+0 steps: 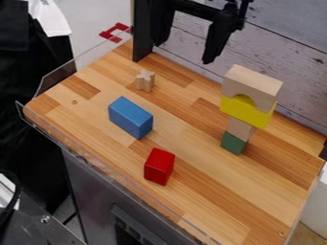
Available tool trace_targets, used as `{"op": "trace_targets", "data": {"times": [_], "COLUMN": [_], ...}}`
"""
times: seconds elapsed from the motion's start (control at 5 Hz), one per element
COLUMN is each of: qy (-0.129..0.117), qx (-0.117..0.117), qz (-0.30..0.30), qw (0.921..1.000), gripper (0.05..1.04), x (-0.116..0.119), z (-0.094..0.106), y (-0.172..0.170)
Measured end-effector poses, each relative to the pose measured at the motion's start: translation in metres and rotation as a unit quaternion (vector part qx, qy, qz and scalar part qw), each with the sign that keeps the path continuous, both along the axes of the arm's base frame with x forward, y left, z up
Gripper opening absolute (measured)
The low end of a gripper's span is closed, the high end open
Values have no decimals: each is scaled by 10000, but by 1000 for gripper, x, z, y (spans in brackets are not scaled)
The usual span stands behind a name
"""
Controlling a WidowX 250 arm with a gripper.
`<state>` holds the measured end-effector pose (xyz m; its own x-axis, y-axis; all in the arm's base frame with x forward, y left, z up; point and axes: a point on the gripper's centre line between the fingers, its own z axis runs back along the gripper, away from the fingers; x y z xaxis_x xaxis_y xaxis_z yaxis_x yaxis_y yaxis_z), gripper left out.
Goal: Take the rectangle arch and put it on the blue rectangle
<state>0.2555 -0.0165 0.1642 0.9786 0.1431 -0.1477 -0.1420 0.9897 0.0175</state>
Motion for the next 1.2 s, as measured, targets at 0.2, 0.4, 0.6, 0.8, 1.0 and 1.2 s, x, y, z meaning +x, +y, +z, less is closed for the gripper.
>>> {"op": "trace_targets", "data": {"times": [0.2, 0.4, 0.6, 0.8, 1.0, 1.2], "qy": [177, 47, -272, -554, -622, -783], "qx": [4, 2, -24, -35, -162, -174], "qz": [9, 92, -93, 220, 1380, 2596], "qw": [9998, 9999, 9996, 9982, 9884, 9624], "gripper": [999, 999, 999, 999, 999, 999], "x": [-1, 4, 13, 22, 26, 28], "z": [-9, -5, 7, 20, 20, 13], "y": [0, -20, -40, -50, -57, -57]}}
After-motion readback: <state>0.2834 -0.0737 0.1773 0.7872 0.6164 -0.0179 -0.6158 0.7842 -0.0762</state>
